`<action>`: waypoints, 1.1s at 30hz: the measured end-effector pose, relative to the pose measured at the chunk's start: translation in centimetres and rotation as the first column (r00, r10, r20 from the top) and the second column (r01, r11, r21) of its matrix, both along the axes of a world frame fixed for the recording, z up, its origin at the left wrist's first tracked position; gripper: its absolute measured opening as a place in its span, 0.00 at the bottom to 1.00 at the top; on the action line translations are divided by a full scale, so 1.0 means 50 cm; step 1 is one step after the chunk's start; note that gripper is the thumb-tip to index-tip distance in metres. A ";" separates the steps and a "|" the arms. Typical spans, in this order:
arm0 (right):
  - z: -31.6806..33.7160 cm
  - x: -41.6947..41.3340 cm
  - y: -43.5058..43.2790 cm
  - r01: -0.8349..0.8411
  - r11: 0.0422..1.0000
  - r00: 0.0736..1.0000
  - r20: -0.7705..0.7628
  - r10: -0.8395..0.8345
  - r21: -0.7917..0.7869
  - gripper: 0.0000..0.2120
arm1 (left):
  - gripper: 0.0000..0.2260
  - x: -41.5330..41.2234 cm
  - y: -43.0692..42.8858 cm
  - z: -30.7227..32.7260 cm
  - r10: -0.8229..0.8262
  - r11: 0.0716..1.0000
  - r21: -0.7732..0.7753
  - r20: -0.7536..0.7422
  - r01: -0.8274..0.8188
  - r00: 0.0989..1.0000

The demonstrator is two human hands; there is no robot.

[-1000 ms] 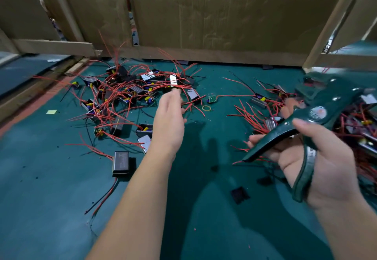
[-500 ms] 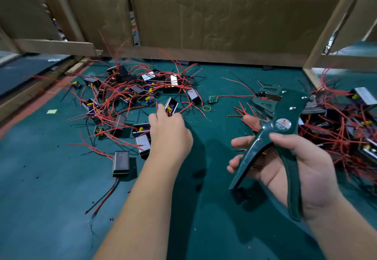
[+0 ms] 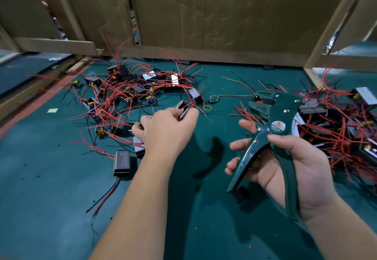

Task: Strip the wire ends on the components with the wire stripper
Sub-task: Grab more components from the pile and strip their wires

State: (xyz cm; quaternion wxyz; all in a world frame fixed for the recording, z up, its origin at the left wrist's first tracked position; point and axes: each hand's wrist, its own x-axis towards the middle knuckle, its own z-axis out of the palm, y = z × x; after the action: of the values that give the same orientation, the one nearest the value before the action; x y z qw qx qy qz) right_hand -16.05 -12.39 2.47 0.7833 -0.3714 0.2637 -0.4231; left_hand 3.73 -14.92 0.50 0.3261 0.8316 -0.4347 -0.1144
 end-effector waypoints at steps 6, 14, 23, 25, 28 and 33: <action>0.002 -0.001 0.000 0.026 1.000 1.000 -0.004 -0.026 0.003 0.31 | 0.11 0.005 -0.004 -0.001 -0.067 0.982 -0.183 -0.053 0.056 0.996; 0.002 -0.003 0.002 -0.008 1.000 1.000 0.018 0.008 0.015 0.36 | 0.15 0.007 -0.005 -0.015 -0.160 0.986 -0.060 -0.076 0.155 0.984; 0.000 -0.002 0.002 0.008 1.000 1.000 -0.005 -0.008 0.011 0.34 | 0.14 0.000 -0.015 -0.030 -0.047 0.998 0.059 0.236 0.034 0.971; 0.001 0.002 0.001 0.015 1.000 1.000 -0.007 -0.015 0.021 0.38 | 0.14 0.005 -0.015 -0.032 0.029 0.999 -0.038 0.248 -0.021 0.968; -0.003 -0.001 0.000 0.020 1.000 1.000 -0.004 -0.020 0.009 0.31 | 0.11 0.011 -0.016 -0.022 0.021 0.926 -0.378 0.064 0.005 0.998; -0.003 0.000 0.001 0.026 1.000 1.000 0.017 -0.026 0.008 0.33 | 0.06 0.004 -0.011 0.006 -0.220 0.747 -0.630 -0.534 -0.211 0.816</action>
State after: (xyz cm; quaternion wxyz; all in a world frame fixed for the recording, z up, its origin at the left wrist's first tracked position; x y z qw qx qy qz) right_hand -16.07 -12.34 2.32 0.7814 -0.3614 0.2634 -0.4352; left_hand 3.95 -15.47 0.81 0.7155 0.5836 -0.3281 -0.1995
